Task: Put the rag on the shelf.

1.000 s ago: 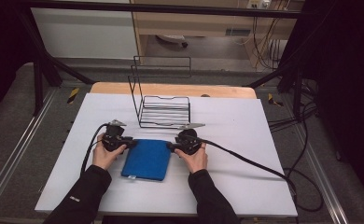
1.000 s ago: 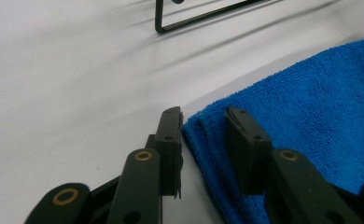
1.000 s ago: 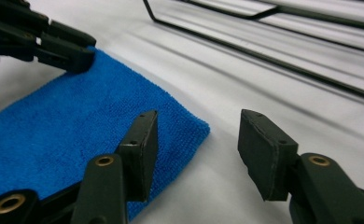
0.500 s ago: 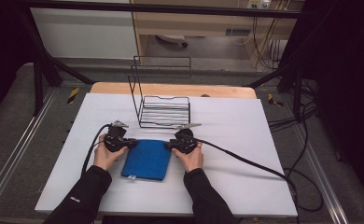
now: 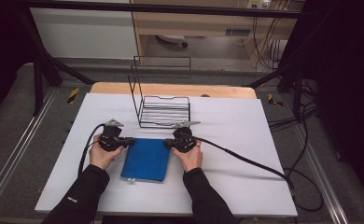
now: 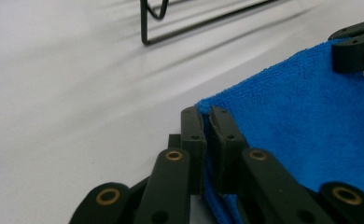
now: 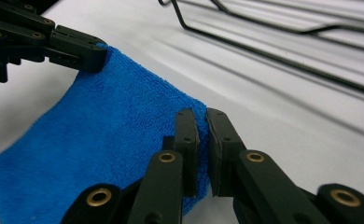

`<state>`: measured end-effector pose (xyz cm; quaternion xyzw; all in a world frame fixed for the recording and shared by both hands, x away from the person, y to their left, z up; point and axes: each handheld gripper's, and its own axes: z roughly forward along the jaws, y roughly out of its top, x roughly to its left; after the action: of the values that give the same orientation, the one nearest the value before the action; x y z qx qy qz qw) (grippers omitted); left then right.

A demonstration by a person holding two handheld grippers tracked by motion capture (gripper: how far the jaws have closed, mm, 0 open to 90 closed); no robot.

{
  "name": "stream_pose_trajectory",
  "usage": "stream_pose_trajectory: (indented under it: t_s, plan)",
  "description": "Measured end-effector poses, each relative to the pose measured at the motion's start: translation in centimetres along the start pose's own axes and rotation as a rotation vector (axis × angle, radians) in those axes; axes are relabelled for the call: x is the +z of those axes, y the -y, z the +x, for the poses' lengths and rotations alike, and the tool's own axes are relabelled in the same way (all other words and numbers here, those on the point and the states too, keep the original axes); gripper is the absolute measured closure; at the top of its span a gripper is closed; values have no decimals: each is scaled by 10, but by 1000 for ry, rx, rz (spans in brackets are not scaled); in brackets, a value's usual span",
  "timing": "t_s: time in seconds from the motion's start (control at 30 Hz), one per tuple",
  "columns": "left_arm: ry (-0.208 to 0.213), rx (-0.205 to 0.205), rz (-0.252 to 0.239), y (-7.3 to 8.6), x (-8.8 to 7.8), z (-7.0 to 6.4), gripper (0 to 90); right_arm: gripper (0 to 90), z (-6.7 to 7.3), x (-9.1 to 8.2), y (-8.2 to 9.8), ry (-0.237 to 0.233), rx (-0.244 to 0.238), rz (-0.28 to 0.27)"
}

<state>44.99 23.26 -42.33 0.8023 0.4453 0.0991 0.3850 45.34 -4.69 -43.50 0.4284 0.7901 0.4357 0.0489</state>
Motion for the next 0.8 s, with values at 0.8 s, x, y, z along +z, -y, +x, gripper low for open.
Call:
stream_pose_trajectory:
  t_s: [0.8]
  plan:
    - [27,81,-210,-7,-58,-26,847,844,20,-55,-17,-64,-99,-204]
